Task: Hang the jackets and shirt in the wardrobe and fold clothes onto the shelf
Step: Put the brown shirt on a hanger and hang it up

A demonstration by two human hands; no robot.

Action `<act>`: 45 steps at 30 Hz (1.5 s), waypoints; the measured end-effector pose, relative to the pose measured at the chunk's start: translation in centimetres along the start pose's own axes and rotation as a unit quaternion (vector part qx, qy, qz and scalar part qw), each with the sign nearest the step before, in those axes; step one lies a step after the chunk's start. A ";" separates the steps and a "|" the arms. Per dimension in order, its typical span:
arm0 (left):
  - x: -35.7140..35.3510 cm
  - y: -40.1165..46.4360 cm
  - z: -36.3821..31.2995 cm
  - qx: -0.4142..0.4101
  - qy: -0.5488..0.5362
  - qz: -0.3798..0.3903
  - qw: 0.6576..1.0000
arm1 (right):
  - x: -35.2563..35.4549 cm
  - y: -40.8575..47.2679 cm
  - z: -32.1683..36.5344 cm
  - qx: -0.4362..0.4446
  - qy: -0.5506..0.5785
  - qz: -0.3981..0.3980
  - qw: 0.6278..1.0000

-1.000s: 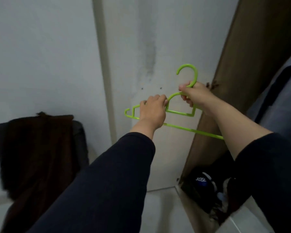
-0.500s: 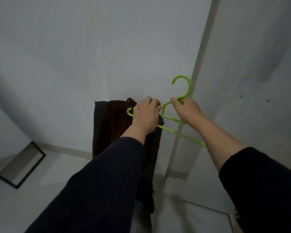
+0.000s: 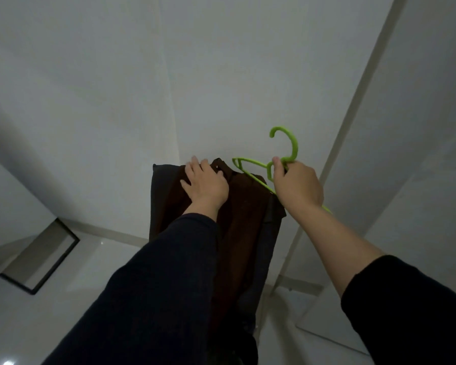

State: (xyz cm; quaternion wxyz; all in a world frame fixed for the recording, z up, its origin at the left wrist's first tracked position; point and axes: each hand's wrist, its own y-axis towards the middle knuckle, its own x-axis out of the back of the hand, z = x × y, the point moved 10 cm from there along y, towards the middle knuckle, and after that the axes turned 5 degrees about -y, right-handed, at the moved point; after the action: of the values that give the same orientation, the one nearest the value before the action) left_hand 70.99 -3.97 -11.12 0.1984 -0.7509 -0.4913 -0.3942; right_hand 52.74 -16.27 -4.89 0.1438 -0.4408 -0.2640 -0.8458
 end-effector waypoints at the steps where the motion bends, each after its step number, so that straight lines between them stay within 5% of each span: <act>1: -0.4 0.7 0.1 0.012 0.006 0.013 1.000 | -1.0 0.0 -0.5 0.000 -0.009 0.016 1.000; 11: -1.0 1.4 -0.2 0.048 0.036 0.040 0.997 | -3.2 -0.2 -3.1 -0.036 0.053 0.047 0.997; 15: 0.3 0.3 -0.7 0.084 -0.164 -0.024 0.983 | -3.6 -0.6 -2.3 -0.040 0.118 0.066 0.990; 21: 2.1 -1.2 1.2 0.184 -0.466 -0.058 0.863 | -1.2 -1.0 -1.8 -0.041 0.179 0.050 0.982; 25: 2.3 -2.0 1.5 0.180 -0.334 0.050 0.924 | 0.7 -1.8 -1.4 -0.030 0.198 0.032 0.979; 28: 4.5 -3.3 1.2 0.164 -0.266 0.028 0.950 | 2.6 -2.7 -1.3 -0.023 0.219 0.027 0.975; 36: 8.2 -7.3 -4.7 0.132 -0.389 0.019 0.911 | 10.9 -4.6 -4.7 -0.024 0.214 -0.033 0.976; 40: 6.5 -10.6 -6.8 0.132 -0.280 0.103 0.945 | 15.0 -5.9 -7.4 -0.027 0.215 -0.044 0.975; 45: 7.8 -13.2 -11.1 0.048 -0.288 0.029 0.956 | 19.5 -7.8 -10.5 -0.024 0.207 -0.027 0.978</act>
State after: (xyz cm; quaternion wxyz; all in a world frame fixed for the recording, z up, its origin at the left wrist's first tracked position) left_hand 56.39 -1.29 0.66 0.0963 -0.8362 -0.5237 -0.1311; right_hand 30.89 -16.16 3.66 0.1622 -0.2519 -0.2199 -0.9284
